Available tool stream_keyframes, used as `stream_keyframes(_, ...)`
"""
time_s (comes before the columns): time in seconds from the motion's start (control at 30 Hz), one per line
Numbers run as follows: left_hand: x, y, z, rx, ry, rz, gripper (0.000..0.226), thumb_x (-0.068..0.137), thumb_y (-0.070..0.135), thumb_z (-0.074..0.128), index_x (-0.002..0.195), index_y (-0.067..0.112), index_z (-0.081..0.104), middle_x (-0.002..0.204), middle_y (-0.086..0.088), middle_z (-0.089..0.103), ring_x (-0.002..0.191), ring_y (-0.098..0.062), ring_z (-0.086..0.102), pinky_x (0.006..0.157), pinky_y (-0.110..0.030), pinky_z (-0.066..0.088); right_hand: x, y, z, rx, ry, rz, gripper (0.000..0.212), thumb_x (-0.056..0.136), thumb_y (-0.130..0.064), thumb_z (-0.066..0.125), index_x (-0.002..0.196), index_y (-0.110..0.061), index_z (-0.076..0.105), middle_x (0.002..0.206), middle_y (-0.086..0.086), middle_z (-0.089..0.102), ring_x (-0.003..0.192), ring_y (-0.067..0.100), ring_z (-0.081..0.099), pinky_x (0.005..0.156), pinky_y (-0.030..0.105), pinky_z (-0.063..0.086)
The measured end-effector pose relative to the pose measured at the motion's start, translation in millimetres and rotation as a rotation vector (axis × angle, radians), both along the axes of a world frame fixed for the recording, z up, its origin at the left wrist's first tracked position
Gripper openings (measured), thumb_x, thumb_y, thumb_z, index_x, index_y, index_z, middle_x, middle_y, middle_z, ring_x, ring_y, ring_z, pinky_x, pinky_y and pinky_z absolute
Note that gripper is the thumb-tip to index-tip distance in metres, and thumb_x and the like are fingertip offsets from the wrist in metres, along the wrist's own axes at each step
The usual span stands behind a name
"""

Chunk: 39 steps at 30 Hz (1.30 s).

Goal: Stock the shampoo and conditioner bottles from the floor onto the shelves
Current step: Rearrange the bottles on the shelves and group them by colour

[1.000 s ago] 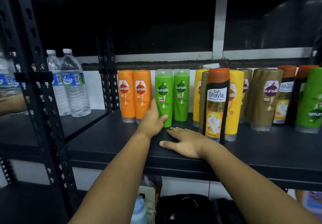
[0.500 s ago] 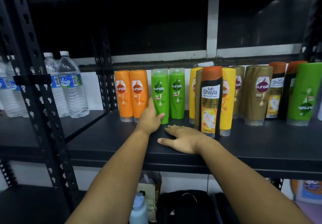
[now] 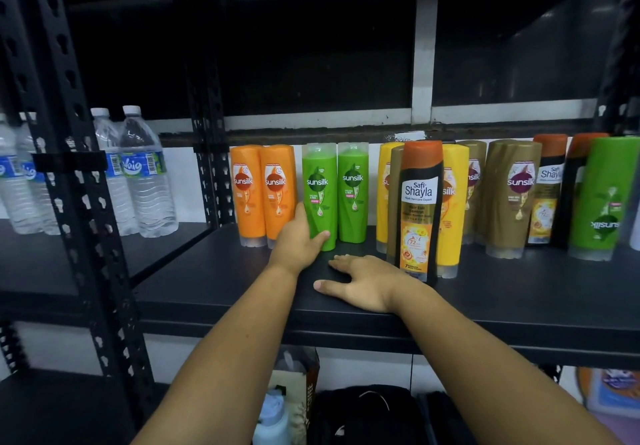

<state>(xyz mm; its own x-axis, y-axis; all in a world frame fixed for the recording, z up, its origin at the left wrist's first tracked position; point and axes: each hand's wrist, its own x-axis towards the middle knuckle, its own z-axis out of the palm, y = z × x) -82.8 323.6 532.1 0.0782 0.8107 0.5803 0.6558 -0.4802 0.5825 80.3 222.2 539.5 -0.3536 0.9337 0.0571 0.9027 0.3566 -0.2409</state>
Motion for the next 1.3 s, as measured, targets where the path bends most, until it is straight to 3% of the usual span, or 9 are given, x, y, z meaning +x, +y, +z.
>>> stream_keyframes(0.13,-6.5,-8.6,-1.5,-0.037,0.081,0.068,0.049,0.094,0.028,0.071,0.136,0.015,0.05,0.117,-0.008,0.07,0.107,-0.028,0.067,0.091,-0.043,0.056,1.6,-2.7,-0.3,0.072,0.052,-0.042,0.079,0.087,-0.079,0.042,0.146,-0.027,0.051,0.148,0.0,0.053,0.133,0.022,0.05,0.108,0.042,0.044)
stream_keyframes(0.27,-9.0,-32.7,0.6,-0.1,0.224,0.113,0.048,0.098,0.03,0.065,0.142,0.012,0.055,0.117,-0.012,0.069,0.109,-0.031,0.064,0.091,-0.039,0.054,2.0,-11.1,2.1,0.197,0.001,-0.067,0.059,0.092,-0.066,0.045,0.127,-0.023,0.067,0.125,0.002,0.068,0.115,0.023,0.06,0.096,0.042,0.053)
stream_keyframes(0.4,-10.7,-68.4,-0.4,-0.136,0.389,0.024,0.048,0.1,0.038,0.061,0.142,0.017,0.059,0.125,-0.009,0.07,0.113,-0.026,0.065,0.097,-0.04,0.054,11.9,-23.0,0.3,0.31,0.002,-0.031,0.045,0.098,-0.055,0.044,0.109,-0.022,0.073,0.106,0.0,0.073,0.1,0.02,0.064,0.082,0.041,0.056)
stream_keyframes(0.57,-8.5,-117.9,5.1,-0.081,0.573,-0.199,0.043,0.1,0.047,0.058,0.134,0.022,0.068,0.133,0.004,0.069,0.122,-0.013,0.062,0.103,-0.034,0.05,56.7,-59.6,-4.2,0.316,0.013,0.098,0.037,0.1,-0.047,0.049,0.117,-0.025,0.072,0.114,-0.012,0.071,0.102,0.007,0.062,0.09,0.034,0.054)
stream_keyframes(0.77,37.0,-158.8,11.1,-0.014,0.672,-0.413,0.042,0.105,0.044,0.051,0.137,0.02,0.065,0.137,0.005,0.065,0.125,-0.012,0.057,0.107,-0.036,0.046,145.4,-106.8,-12.9,0.334,0.085,-0.077,0.031,0.1,-0.047,0.053,0.122,-0.031,0.07,0.119,-0.02,0.067,0.108,-0.001,0.06,0.094,0.024,0.049)
stream_keyframes(0.93,97.7,-166.4,9.5,0.038,0.709,-0.569,0.038,0.106,0.041,0.049,0.13,0.019,0.067,0.127,0.003,0.067,0.117,-0.014,0.059,0.101,-0.042,0.049,212.2,-120.3,-13.0,0.195,0.037,-0.246,0.048,0.102,-0.051,0.047,0.145,-0.031,0.054,0.147,-0.017,0.053,0.136,0.004,0.047,0.108,0.018,0.033)
stream_keyframes(1.17,196.5,-151.1,15.0,-0.083,0.766,-0.649,0.053,0.107,0.05,0.043,0.152,0.022,0.049,0.157,0.005,0.047,0.145,-0.016,0.041,0.121,-0.038,0.032,272.0,-111.1,-1.9,-0.02,0.046,-0.459,0.054,0.106,-0.048,0.039,0.156,-0.029,0.035,0.164,-0.009,0.029,0.153,0.011,0.021,0.121,0.026,0.014)
stream_keyframes(1.3,247.9,-136.8,19.1,-0.167,0.821,-0.646,0.06,0.106,0.055,0.041,0.157,0.024,0.041,0.165,0.005,0.034,0.152,-0.017,0.03,0.123,-0.035,0.023,294.7,-99.1,2.1,-0.058,0.104,-0.538,0.056,0.105,-0.05,0.04,0.156,-0.027,0.036,0.164,-0.007,0.028,0.153,0.015,0.023,0.122,0.031,0.014)
